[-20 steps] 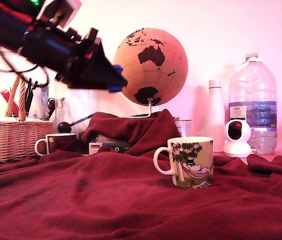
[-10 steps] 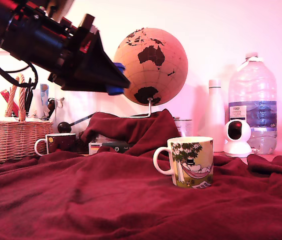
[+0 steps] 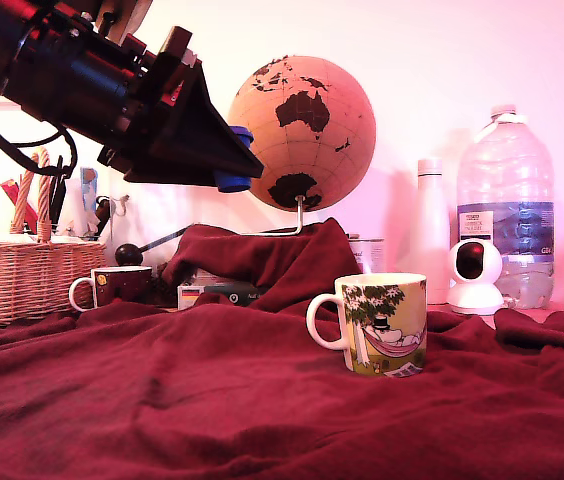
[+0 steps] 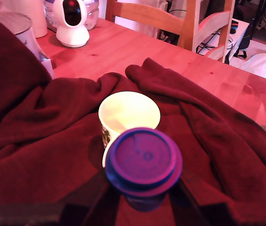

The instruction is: Pick up the coffee capsules on the table and drop them inside the coffee cup

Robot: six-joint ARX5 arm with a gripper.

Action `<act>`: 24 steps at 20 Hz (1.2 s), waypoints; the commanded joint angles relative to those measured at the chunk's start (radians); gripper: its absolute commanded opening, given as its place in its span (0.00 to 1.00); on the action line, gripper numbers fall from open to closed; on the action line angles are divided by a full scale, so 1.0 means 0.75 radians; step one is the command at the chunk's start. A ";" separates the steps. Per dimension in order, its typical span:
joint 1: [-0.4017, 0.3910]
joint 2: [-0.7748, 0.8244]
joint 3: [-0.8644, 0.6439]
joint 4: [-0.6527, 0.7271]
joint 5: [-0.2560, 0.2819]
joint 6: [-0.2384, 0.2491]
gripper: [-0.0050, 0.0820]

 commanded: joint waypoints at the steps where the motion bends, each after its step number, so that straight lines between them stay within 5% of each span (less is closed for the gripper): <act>1: -0.005 0.005 -0.017 0.038 -0.016 -0.006 0.24; 13: -0.125 0.120 -0.013 0.373 -0.154 -0.041 0.24; 24: -0.134 0.351 0.157 0.388 -0.153 -0.078 0.24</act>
